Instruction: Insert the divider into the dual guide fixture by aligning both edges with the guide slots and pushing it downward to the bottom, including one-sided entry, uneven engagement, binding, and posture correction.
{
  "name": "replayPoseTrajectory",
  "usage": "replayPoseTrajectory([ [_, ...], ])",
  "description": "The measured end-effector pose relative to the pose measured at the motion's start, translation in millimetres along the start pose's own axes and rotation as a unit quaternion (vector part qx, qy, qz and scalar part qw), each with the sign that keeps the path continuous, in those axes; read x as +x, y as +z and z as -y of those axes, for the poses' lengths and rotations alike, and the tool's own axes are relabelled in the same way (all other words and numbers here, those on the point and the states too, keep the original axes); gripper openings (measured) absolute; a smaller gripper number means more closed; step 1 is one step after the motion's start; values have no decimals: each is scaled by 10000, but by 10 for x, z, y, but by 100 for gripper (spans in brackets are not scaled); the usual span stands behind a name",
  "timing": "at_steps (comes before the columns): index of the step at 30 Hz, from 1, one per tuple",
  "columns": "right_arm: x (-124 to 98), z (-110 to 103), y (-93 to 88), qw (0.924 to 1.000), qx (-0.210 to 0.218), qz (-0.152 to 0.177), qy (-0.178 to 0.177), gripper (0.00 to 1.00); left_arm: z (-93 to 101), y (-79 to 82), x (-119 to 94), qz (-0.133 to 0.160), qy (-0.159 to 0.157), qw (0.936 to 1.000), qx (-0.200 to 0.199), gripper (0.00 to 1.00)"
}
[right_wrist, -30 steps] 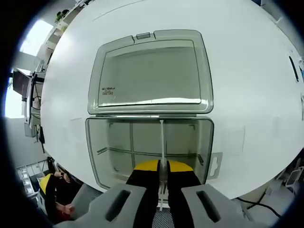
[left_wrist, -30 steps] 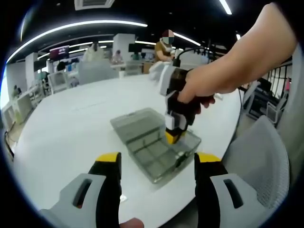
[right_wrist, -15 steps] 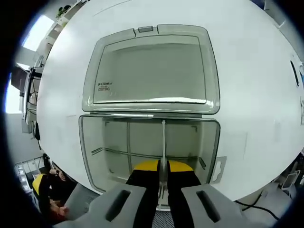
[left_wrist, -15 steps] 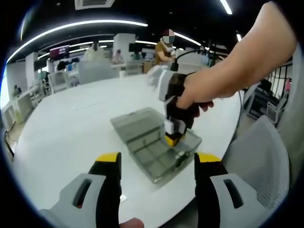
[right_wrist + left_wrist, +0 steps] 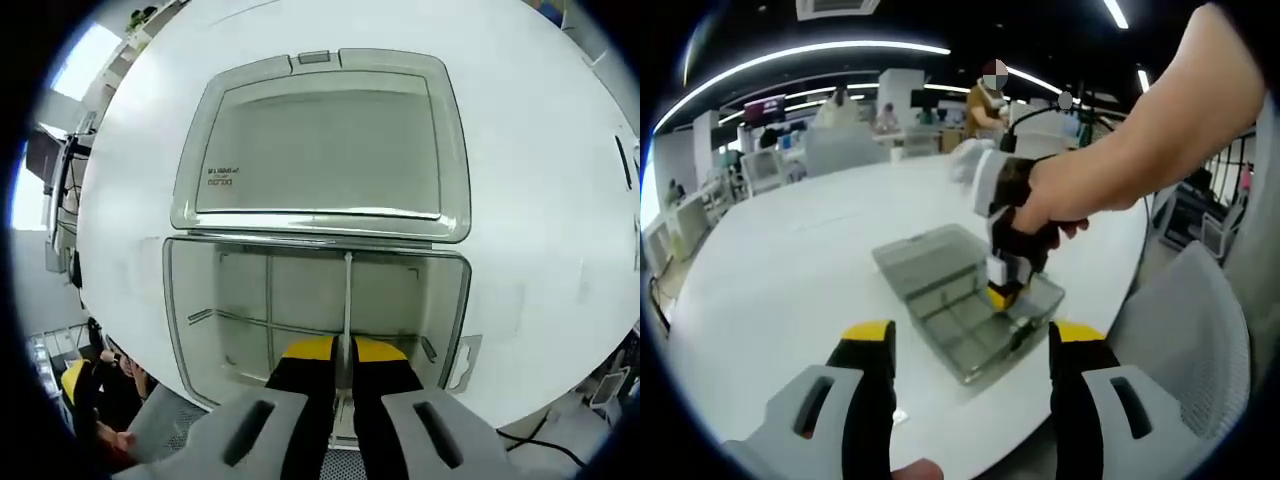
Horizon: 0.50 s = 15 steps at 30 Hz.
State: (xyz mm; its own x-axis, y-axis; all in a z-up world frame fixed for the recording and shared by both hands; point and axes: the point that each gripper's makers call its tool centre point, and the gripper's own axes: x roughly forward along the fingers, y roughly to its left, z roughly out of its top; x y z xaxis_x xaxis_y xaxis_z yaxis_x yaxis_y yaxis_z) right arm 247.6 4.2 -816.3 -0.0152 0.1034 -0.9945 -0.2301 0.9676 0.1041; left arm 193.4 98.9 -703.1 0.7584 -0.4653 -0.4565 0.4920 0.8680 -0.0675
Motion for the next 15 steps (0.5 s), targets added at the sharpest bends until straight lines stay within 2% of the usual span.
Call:
replayPoseTrajectory([
  [4, 4, -5, -6, 10000, 31, 28, 43, 1, 3, -5, 0, -19, -10, 10000, 8, 60],
  [9, -9, -39, -5, 9994, -227, 120, 226, 4, 16, -6, -2, -51, -26, 10000, 14, 60],
  [15, -46, -83, 95, 9976, -414, 311, 470, 12, 34, -24, 7, -105, -61, 9999, 36, 60],
])
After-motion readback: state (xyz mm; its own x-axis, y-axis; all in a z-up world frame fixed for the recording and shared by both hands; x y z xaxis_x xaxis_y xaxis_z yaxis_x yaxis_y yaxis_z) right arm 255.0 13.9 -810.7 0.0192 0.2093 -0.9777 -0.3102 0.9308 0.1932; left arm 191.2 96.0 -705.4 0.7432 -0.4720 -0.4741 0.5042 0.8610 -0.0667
